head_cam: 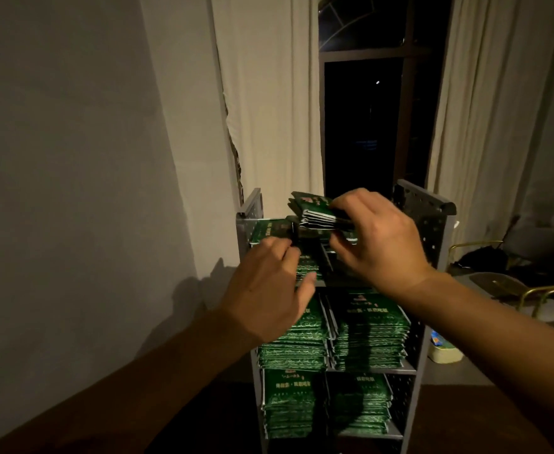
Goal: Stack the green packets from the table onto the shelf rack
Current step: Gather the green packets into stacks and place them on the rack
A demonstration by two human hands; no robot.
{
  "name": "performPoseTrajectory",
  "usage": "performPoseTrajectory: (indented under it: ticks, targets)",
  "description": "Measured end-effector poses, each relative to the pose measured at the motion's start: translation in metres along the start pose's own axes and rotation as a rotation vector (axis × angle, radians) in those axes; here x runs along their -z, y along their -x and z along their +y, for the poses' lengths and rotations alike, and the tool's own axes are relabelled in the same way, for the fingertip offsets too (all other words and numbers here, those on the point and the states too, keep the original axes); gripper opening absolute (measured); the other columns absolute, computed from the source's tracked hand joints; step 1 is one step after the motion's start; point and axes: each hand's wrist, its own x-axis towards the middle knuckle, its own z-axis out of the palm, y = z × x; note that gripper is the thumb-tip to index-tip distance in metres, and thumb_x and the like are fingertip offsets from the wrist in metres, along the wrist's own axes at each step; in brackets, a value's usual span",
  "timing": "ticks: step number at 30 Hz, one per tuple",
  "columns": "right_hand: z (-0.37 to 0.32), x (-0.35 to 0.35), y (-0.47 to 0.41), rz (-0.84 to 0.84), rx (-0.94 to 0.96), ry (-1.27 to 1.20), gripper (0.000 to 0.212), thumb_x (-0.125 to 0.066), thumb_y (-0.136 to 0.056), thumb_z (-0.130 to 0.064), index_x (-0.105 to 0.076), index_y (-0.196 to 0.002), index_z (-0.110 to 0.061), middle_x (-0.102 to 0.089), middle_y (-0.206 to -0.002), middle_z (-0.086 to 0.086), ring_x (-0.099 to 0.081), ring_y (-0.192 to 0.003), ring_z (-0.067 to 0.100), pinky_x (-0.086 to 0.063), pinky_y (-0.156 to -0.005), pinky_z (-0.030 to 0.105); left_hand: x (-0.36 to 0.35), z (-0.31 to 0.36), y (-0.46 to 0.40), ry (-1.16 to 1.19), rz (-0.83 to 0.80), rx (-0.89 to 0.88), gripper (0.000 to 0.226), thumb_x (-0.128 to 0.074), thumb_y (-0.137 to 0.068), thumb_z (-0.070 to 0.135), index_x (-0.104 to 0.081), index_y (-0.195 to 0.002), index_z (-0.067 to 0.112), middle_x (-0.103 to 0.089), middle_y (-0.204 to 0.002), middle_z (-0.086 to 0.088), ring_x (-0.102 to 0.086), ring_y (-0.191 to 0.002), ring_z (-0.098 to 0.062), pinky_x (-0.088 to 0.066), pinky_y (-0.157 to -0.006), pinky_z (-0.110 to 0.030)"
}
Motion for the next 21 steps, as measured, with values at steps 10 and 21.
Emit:
performPoseTrajectory:
  ticks: [10,21]
  targets:
    - [-0.018,-0.076,-0.043,-0.168,0.08,-0.014,0.028,-0.07,-0.081,-0.012,-0.06,-0.107,-0.013,-0.057,-0.106,0.006,-0.059,-0.089,0.026,-0.049,-0.056,0.034,-0.014,-0.005,-0.007,-0.127,-0.107,0.081,0.072,-0.024,-0.095,0.067,-0.054,-0.129,0.011,-0.058,-0.127,-0.007,-0.05,-0.116,-0.022,-0.043,-0.101,-0.035]
    - [-0.012,-0.096,-0.063,-0.395,0.014,-0.153,0.039,-0.077,-0.085,-0.024,-0.061,-0.12,-0.018,-0.057,-0.114,0.001,-0.059,-0.103,0.023,-0.051,-0.086,0.033,-0.019,-0.01,-0.006,-0.138,-0.083,0.04,0.068,-0.034,-0.097,0.059,-0.044,-0.142,0.01,-0.052,-0.137,-0.01,-0.047,-0.121,-0.024,-0.041,-0.105,-0.037]
